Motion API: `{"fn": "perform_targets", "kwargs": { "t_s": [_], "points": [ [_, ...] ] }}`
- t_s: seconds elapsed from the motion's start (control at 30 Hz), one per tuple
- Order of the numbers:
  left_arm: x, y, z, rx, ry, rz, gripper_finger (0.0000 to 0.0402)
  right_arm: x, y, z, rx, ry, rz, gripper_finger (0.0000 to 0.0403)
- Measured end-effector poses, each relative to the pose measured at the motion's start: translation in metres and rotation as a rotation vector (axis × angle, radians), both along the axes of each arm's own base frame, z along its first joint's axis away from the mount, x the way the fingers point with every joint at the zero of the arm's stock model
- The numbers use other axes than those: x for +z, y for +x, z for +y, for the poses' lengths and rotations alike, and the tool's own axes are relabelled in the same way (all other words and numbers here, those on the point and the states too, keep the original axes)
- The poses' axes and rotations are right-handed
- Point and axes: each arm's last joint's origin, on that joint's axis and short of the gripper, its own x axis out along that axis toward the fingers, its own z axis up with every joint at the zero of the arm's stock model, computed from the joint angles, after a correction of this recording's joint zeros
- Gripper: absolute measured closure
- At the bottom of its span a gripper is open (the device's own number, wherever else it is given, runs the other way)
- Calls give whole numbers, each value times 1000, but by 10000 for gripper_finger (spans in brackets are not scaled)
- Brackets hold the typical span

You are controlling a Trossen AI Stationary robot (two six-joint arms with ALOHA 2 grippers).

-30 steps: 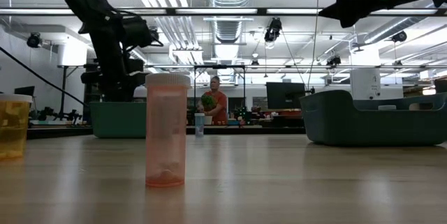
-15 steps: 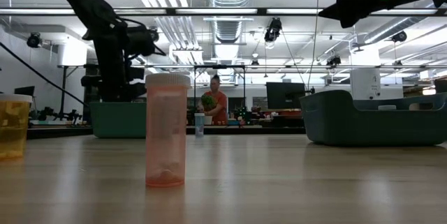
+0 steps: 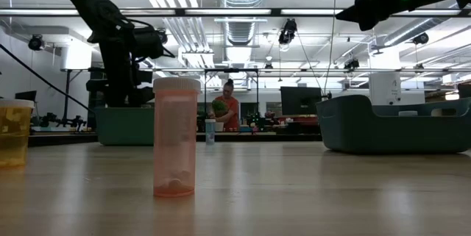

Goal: Pick and place medicine bottles into bin by pill shape (circle, oval)
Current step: Put the pink capsule bottle into the green bin, then put the pink tablet bottle into the blue bin

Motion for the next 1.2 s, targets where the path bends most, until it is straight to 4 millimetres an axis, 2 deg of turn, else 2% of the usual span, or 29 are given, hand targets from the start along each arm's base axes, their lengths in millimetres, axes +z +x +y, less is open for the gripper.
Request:
{"fn": "perform_targets", "kwargs": {
  "t_s": [0.27,0.63,0.83,0.97,1.2],
  "points": [
    [3,-1,-1,-9,4,1,233,-1,0,0,1,9,-1,303],
    [30,-9,-8,-60,80,-44,232,-1,0,0,9,74,-68,303],
    [52,-17,-15,-75,154,-109,232,-2,0,0,17,147,-125,303],
    [75,-21,-20,-125,241,-160,232,-4,1,1,41,196,-142,303],
    [114,-18,-36,-273,370,-345,232,-4,5,5,235,242,-164,303]
  ]
}}
